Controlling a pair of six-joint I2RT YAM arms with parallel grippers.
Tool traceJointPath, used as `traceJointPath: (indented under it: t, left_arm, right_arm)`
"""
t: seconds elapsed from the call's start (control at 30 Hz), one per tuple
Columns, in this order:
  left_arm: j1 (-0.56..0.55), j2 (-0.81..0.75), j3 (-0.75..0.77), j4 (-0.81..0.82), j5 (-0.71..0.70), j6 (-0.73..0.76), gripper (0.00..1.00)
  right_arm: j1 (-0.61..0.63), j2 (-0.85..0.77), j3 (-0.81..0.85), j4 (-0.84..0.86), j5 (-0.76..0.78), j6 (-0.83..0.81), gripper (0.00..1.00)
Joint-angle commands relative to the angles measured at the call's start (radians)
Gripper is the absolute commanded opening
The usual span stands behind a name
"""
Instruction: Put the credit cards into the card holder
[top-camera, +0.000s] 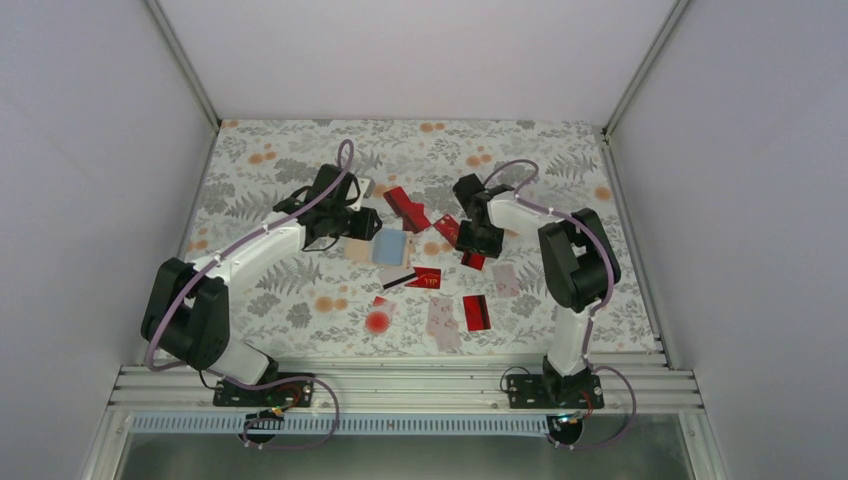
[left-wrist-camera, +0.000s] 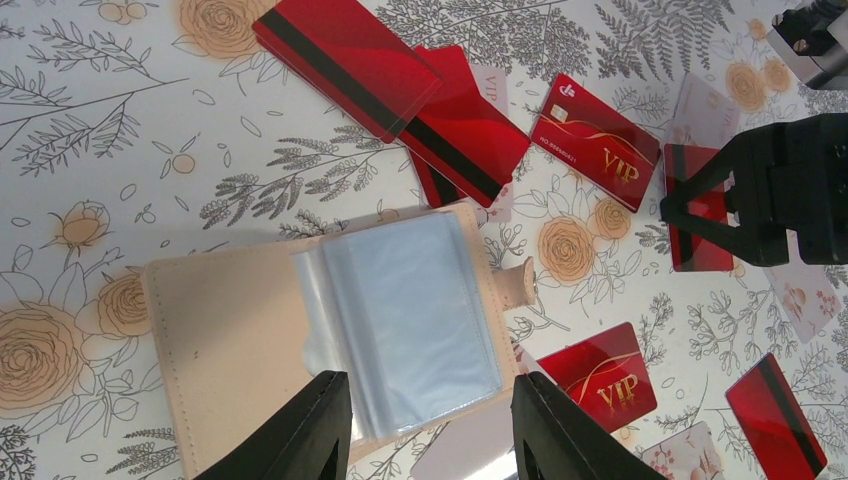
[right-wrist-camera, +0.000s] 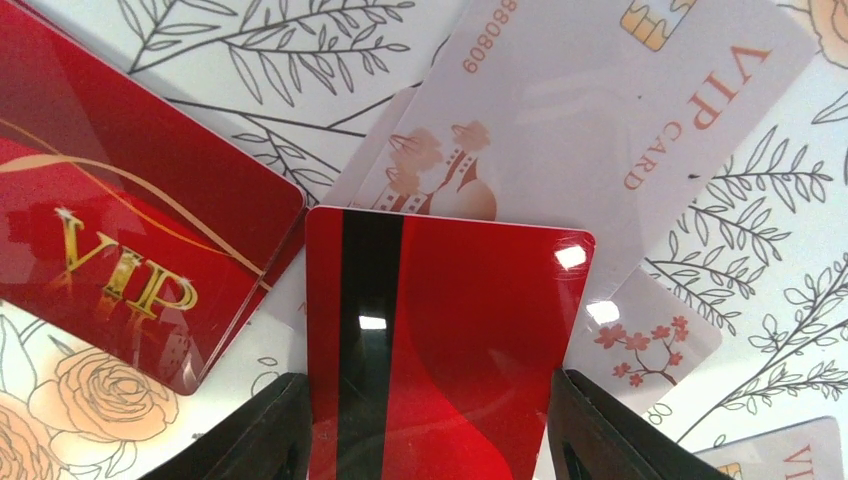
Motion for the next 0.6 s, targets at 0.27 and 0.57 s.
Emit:
traceJointPath:
  t: [0.27,0.57]
  left_arm:
    - [0.003,-0.014,0.041,-0.027,0.003,-0.004,0.42]
    - [0.004,-0.005,0.089,-0.041,0.03,-0.031,0.42]
  right_arm:
    - [0.043,-0.043,-0.035,-0.038,-0.069,-0.085,0.57]
    - [0.043,-0.122,-0.036,-0.041,-0.064,-0.101,0.58]
